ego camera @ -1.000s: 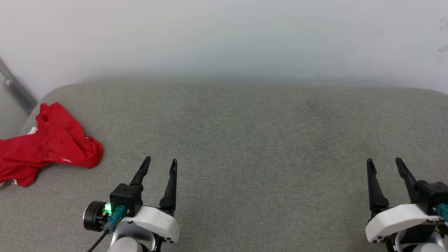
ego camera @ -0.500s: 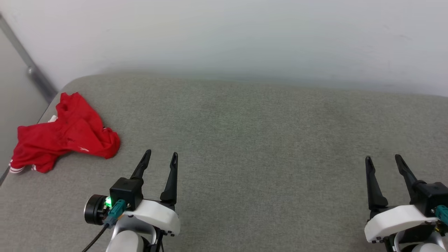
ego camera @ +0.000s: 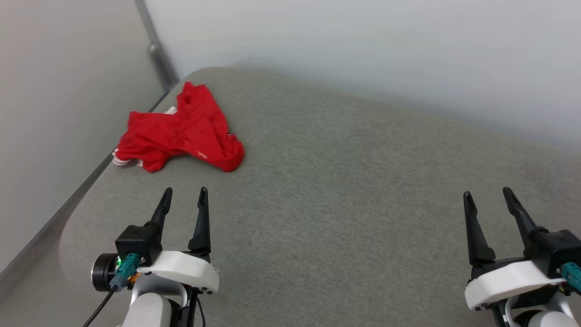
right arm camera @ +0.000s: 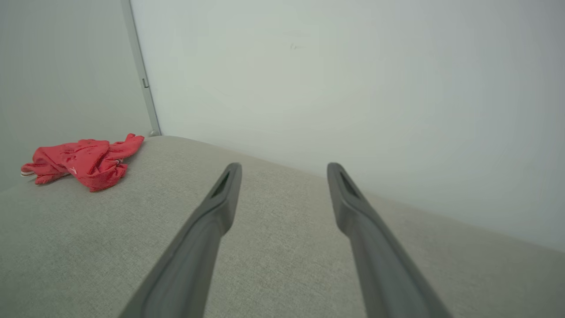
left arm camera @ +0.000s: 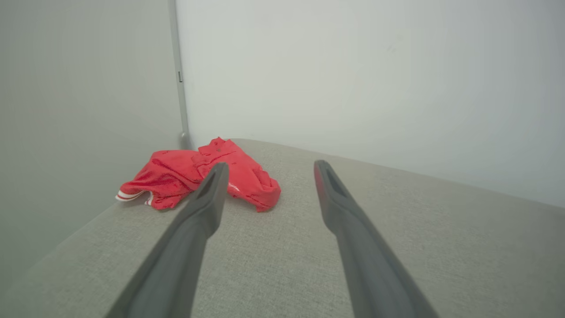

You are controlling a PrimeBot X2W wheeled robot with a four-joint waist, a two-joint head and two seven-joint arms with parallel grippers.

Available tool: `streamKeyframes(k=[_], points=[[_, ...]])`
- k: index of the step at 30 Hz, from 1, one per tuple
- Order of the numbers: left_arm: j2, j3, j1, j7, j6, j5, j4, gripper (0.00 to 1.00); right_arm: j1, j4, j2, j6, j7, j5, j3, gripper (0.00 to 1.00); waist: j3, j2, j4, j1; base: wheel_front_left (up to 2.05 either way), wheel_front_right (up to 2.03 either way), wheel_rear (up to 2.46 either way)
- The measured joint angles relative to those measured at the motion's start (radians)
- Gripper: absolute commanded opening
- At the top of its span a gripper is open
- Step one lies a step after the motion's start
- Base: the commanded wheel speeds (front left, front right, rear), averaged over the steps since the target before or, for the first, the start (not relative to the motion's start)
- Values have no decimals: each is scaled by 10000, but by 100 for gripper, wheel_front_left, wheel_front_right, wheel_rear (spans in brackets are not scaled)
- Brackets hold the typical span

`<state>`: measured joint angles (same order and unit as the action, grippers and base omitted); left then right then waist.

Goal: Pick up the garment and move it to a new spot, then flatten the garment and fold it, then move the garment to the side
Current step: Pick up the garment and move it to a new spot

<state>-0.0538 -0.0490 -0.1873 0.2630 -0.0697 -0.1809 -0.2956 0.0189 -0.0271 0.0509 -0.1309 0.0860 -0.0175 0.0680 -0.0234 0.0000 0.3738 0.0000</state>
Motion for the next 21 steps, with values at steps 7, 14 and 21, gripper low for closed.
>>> streamKeyframes(k=[7,14,21], points=[[15,497,201,0,84,-90,61,100,35,-146,2,0,-159,-63,-324,100,-9,0,1322,0,0,0,0],[31,863,340,0,125,-104,424,100,459,-65,-6,0,-247,121,-732,100,-363,0,1671,0,0,0,0],[27,775,-11,0,90,-54,322,100,649,-84,-6,0,-303,259,-727,100,-622,0,1680,0,0,0,0]])
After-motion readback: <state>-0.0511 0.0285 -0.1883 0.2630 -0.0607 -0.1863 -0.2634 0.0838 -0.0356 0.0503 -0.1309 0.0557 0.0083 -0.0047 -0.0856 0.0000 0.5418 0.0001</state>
